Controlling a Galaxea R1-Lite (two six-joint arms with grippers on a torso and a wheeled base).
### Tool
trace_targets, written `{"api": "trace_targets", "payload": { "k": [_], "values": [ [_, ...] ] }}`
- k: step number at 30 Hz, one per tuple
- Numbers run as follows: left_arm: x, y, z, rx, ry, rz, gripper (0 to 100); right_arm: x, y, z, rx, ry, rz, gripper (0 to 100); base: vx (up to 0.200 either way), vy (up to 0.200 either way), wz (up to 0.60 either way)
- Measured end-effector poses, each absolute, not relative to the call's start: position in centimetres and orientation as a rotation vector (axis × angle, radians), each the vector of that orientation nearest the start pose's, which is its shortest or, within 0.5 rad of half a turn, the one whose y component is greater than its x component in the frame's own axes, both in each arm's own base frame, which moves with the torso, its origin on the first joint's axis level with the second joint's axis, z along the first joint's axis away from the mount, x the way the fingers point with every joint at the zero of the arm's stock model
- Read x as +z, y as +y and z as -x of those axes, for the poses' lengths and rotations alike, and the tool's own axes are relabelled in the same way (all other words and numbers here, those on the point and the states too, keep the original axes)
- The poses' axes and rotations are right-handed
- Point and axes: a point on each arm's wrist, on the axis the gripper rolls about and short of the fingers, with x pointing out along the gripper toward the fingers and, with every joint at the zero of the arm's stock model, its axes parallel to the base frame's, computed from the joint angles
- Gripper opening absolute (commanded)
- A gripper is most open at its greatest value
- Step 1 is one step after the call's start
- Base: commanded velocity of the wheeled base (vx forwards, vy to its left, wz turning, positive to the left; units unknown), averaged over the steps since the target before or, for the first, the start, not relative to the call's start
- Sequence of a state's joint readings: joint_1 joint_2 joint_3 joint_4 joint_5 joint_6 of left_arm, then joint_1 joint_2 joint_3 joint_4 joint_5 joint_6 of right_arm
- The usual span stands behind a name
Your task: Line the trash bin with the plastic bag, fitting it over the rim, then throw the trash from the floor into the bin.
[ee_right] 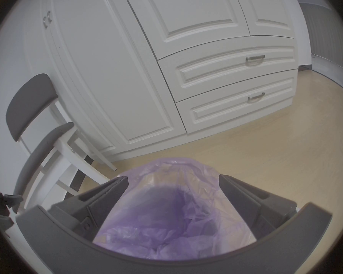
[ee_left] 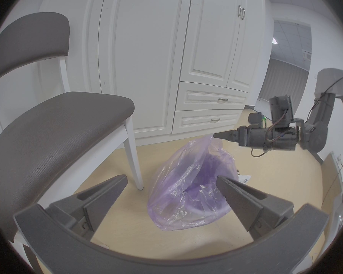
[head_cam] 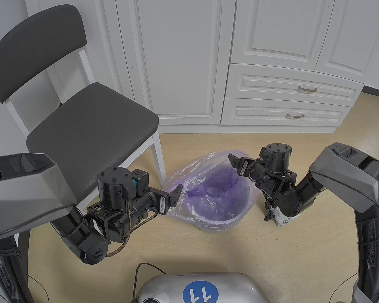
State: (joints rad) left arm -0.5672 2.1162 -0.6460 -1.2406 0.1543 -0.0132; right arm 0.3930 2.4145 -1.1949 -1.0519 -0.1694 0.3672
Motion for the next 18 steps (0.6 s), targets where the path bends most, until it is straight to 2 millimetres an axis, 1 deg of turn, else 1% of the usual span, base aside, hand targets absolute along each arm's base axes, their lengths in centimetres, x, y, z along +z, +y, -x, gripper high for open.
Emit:
{"api": "trace_targets", "payload": {
  "k": [4, 7, 10, 12, 14, 16, 18],
  "values": [
    [6.8, -18.5, -29.4, -0.413, 0.222, -0.075, 100, 5.5, 16.8, -41.1, 0.211, 0.251, -0.293, 100, 0.0, 0.0, 0.0],
    [6.9, -18.5, -29.2, -0.416, 0.23, -0.079, 100, 5.9, 16.5, -40.2, 0.201, 0.346, -0.25, 100, 0.0, 0.0, 0.0],
    [6.9, -18.6, -29.0, -0.421, 0.26, -0.087, 100, 6.1, 16.1, -39.1, 0.185, 0.485, -0.196, 100, 0.0, 0.0, 0.0],
    [6.9, -18.5, -28.6, -0.422, 0.314, -0.093, 100, 6.6, 15.9, -38.2, 0.178, 0.572, -0.161, 100, 0.0, 0.0, 0.0],
    [6.9, -18.5, -28.2, -0.421, 0.379, -0.096, 100, 7.2, 15.7, -37.6, 0.176, 0.617, -0.143, 100, 0.0, 0.0, 0.0],
    [7.0, -18.5, -27.7, -0.415, 0.47, -0.083, 100, 7.9, 15.6, -37.0, 0.177, 0.641, -0.129, 100, 0.0, 0.0, 0.0],
    [7.5, -18.7, -27.4, -0.403, 0.535, -0.039, 100, 8.7, 15.5, -36.6, 0.184, 0.636, -0.125, 100, 0.0, 0.0, 0.0]
  ]
}}
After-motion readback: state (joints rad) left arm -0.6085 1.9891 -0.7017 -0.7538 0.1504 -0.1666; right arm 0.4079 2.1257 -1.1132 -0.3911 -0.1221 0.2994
